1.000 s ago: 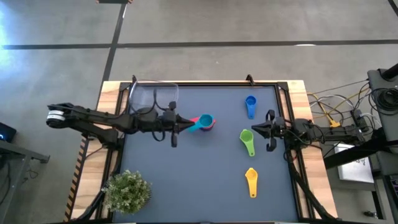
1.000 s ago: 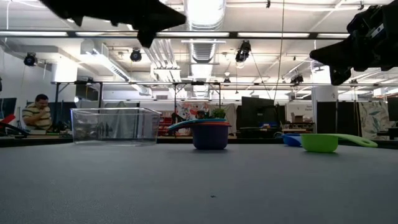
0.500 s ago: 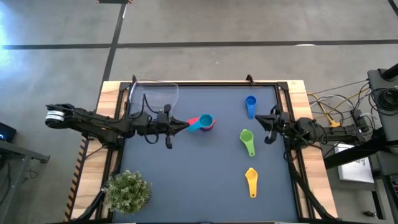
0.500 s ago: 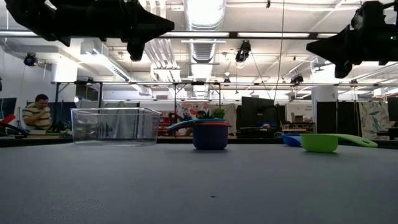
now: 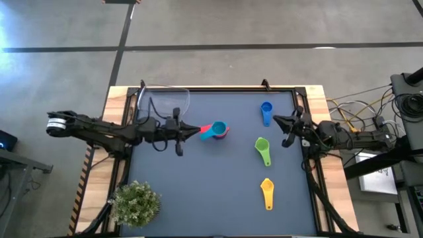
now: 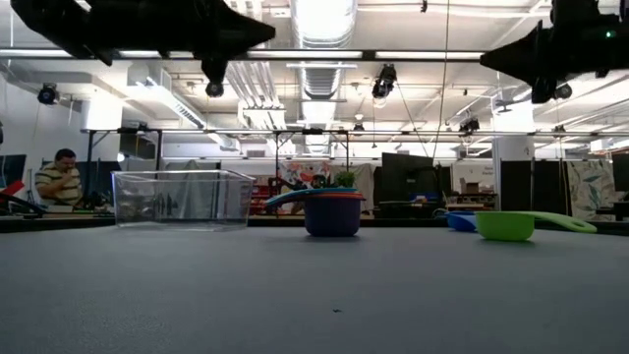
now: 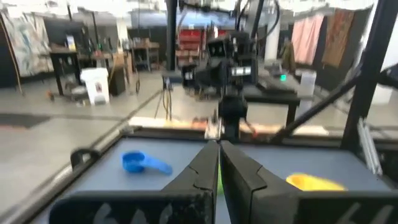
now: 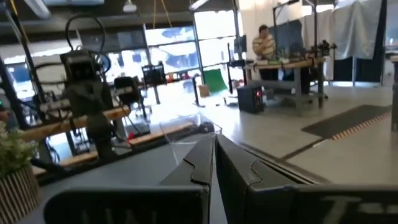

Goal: Nest measuring cups in basket
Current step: Stack the green measuring cup on top of the light blue measuring cup

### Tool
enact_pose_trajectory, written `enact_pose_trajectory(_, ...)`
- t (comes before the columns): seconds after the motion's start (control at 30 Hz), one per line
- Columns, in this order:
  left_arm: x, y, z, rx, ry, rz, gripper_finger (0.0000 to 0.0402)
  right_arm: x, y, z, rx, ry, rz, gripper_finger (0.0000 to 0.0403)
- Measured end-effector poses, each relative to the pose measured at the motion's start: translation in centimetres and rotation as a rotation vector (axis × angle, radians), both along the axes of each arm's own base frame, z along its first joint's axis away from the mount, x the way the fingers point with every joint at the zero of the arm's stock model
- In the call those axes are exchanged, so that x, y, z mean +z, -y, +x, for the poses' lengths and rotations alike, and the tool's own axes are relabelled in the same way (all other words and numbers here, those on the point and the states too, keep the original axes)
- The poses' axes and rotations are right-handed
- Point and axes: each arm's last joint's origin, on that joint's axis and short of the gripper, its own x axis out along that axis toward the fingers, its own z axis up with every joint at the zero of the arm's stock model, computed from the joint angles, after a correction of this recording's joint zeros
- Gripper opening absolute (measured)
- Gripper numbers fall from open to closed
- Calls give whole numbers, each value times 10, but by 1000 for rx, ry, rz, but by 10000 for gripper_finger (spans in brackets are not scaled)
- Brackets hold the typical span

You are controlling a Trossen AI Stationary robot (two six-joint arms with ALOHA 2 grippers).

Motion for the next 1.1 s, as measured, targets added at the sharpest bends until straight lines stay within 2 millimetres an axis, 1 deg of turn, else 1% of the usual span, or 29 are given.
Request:
enact_pose_trajectory(0.1, 8, 0, -8, -1, 44, 3, 0, 9, 0, 5, 2, -57, 14, 9)
enact_pose_trajectory(0.23, 9, 0, -16, 0, 59, 4, 0, 12, 0, 21, 1, -169, 15, 9)
enact_pose_trajectory(0.33, 8, 0, -18, -1, 57, 3, 0, 11, 0, 33, -7, -251, 14, 9)
enact_pose_trajectory(0.43, 7, 0, -18, -2, 56, -11, 0, 14, 0, 40, -9, -328, 14, 9)
enact_pose_trajectory(0.57, 5, 0, -19, -3, 20, -36, 0, 20, 0, 43, -13, -408, 53, 9)
enact_pose_trajectory(0.77, 9, 2, -28, -14, 8, -60, 0, 22, 0, 44, -17, -469, 79, 9)
enact_pose_trajectory(0.9, 4, 3, -36, -19, -1, -67, 0, 24, 1, 43, -48, -445, 96, 9)
enact_pose_trajectory(1.1, -2, 2, -47, -2, 17, -68, 0, 22, 2, 42, -93, -467, 101, 9)
